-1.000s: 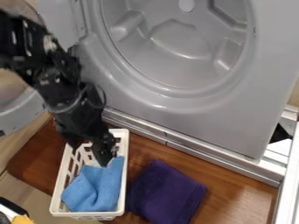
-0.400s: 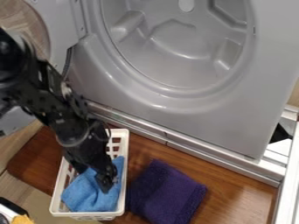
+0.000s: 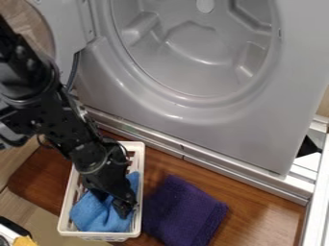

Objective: Take the blue clothe and put it in the machine

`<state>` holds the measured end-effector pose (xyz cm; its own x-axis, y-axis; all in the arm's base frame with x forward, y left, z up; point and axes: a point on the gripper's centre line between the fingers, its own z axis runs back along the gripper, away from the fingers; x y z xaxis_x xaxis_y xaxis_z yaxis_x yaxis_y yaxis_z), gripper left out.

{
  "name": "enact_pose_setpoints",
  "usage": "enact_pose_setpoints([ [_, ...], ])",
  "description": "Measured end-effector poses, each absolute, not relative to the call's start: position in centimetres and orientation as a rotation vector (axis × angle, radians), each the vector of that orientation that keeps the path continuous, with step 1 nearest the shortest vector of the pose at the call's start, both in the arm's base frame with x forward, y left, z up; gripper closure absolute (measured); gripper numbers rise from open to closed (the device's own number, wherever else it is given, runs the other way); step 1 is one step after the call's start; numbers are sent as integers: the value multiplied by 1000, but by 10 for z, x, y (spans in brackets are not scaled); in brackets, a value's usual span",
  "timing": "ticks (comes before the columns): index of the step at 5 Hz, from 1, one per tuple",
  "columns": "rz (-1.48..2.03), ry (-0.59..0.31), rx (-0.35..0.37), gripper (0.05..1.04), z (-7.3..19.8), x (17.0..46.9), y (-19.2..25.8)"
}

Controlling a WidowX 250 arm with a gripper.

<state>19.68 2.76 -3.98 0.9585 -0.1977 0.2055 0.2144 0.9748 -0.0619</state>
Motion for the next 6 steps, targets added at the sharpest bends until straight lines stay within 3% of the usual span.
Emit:
enact_pose_setpoints([
  [2, -190, -205, -70, 853, -48, 199, 26],
  [3, -183, -202, -73, 992, -49, 199, 25],
  [4, -169, -229, -75, 1020, -33, 196, 29],
  [6, -97, -534, -30, 1024, 57, 208, 47],
])
